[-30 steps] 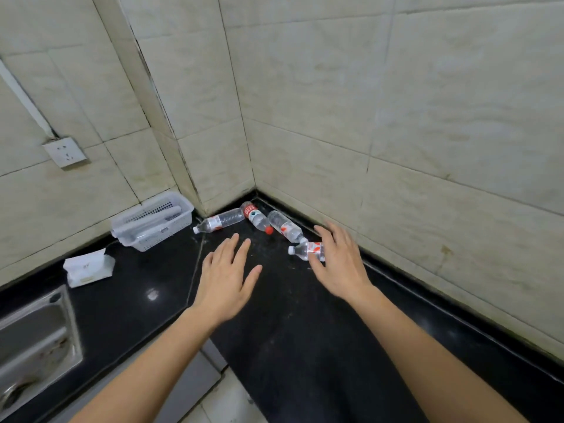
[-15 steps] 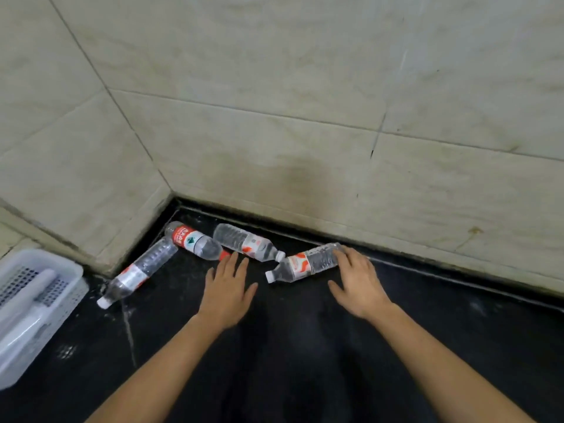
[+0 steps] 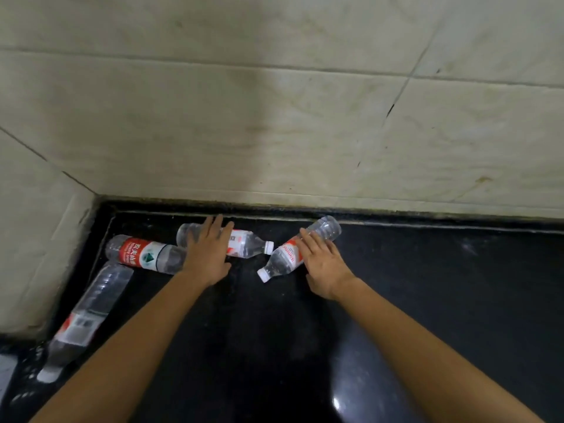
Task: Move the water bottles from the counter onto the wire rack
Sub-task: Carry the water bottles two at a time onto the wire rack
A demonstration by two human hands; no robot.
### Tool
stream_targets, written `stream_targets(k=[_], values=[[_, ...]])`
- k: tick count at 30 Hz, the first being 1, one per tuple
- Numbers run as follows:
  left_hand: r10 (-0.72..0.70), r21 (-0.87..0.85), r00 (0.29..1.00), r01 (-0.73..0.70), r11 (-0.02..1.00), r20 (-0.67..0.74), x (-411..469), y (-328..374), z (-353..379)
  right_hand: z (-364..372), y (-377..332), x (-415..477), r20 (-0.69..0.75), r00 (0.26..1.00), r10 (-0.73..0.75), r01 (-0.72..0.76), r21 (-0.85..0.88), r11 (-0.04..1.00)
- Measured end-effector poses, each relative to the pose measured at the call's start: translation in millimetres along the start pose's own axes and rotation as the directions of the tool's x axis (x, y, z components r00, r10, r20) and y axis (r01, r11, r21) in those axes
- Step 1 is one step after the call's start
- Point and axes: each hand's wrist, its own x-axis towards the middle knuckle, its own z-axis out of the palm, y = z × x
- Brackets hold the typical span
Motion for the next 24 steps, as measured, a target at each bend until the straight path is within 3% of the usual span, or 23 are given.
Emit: stream_targets(k=[4,7,11,15,18,21,24], values=[[0.048,-0.061,0.998,-0.045,0.997,0.046,26,2,5,2,2,8,0.045,0.998,0.034,-0.033,-0.023,0.999],[0.031,-0.035,0.999,-0.032,0.999,-0.004,33,3,6,7,2,10,0.001,0.998,0.057,-0.057,-0.128,0.99],[0.028,-0.005,0.999,-0.027,1.0,0.039,27,9,3,2,0,11,-0.072,0.995,0.065,-0.08,-0.236,0.968],[-0.062,-0.239,0.996,0.077,0.968,0.071,5,48,9,-3,7,7,-0.091,0.996,0.004,-0.039,-0.381,0.924],[-0.196,-0.495,0.971,0.237,0.836,0.135,-20,80,26,6,24,-15,-0.02,1.0,-0.017,0.009,-0.352,0.936],[-0.214,-0.755,0.948,0.318,0.574,0.237,-50,106,47,28,45,-52,0.0,1.0,-0.007,0.007,-0.273,0.962],[-0.273,-0.837,0.913,0.391,0.383,0.301,-79,128,78,47,64,-89,-0.031,0.998,0.045,-0.051,-0.199,0.979]])
